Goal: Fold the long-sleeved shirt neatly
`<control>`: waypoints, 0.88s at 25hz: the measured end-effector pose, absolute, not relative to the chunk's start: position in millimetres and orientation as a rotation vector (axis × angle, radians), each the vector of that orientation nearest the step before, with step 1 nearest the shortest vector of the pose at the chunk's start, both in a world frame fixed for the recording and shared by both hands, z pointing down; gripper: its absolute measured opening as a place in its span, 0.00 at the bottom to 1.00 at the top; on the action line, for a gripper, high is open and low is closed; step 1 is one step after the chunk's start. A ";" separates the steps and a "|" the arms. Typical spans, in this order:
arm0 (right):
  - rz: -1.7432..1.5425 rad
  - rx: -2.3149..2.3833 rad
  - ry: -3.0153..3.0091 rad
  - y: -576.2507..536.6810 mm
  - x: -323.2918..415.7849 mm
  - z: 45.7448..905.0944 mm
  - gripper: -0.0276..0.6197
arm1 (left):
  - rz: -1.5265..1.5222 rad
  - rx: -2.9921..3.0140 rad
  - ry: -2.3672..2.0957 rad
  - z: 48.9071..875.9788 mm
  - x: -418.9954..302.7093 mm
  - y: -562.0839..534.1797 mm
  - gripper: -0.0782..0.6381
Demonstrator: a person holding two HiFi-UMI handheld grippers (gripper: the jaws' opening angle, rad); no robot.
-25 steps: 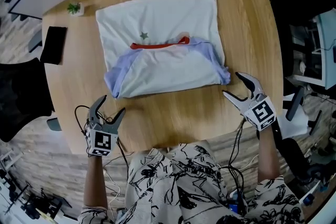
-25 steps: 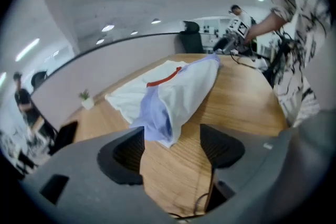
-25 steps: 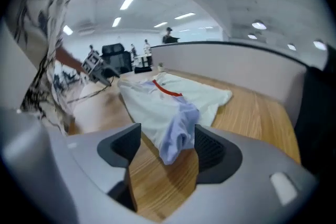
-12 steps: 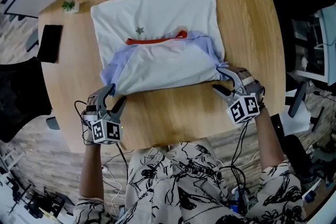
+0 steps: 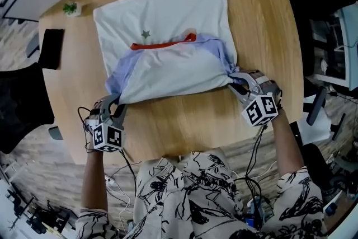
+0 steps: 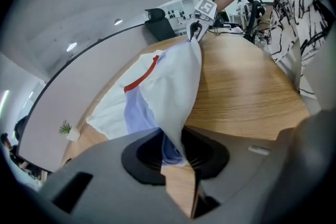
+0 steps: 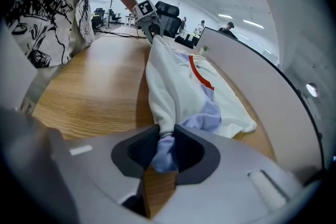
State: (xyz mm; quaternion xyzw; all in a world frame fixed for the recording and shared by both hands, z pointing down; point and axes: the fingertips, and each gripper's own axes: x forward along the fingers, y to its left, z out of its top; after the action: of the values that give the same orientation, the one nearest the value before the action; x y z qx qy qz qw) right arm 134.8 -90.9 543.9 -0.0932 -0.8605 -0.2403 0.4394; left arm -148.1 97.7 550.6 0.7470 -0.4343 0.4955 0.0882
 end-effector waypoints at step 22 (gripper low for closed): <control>-0.343 -0.331 -2.074 34.7 213.4 458.2 0.18 | 1.201 2.268 -1.070 469.1 -72.2 210.3 0.22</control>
State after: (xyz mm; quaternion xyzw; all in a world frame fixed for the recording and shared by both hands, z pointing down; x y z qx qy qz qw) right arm 213.4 34.7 458.2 -0.1359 -0.8520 -0.1408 0.4856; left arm -72.2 210.3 469.1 0.8023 -0.3787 0.4250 0.1795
